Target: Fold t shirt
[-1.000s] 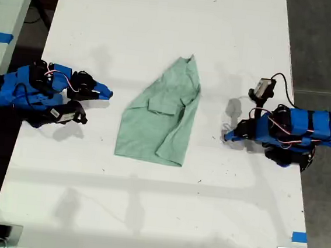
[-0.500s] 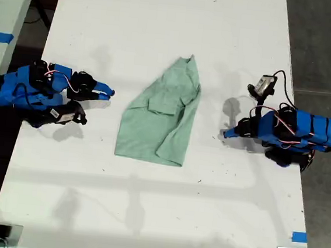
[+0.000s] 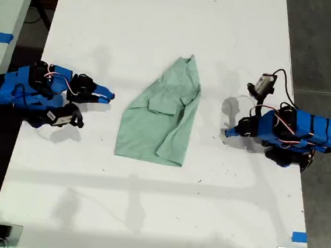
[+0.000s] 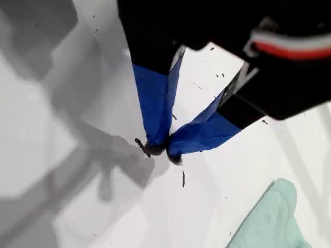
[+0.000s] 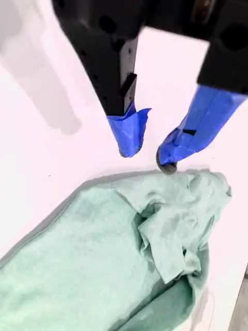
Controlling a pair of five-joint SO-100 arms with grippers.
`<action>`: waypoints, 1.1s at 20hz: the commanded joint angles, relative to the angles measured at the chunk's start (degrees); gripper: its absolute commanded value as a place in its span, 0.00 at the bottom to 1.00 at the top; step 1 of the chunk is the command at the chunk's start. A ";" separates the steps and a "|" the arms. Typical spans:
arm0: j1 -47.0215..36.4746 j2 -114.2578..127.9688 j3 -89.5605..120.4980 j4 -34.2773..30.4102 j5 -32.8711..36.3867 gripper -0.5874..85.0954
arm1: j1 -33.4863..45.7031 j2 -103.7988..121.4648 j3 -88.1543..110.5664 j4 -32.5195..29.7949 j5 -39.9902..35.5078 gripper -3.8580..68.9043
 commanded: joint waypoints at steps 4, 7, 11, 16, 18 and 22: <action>6.06 0.26 2.46 0.00 15.29 0.11 | 0.79 0.62 2.55 -0.62 -1.23 0.08; 7.47 0.26 2.46 0.00 20.04 0.11 | 0.79 0.62 2.55 -0.62 -1.23 0.08; 7.65 0.26 2.46 0.00 20.04 0.11 | 0.44 0.62 2.55 -0.62 -1.23 0.08; 7.65 0.26 2.46 0.00 20.04 0.11 | 0.44 0.62 2.64 -0.70 -1.49 0.08; 7.65 0.26 2.46 0.00 20.04 0.11 | 0.35 0.62 2.64 -0.70 -1.49 0.08; 7.65 0.26 2.46 0.00 20.04 0.11 | 0.35 0.62 2.64 -0.70 -1.32 0.08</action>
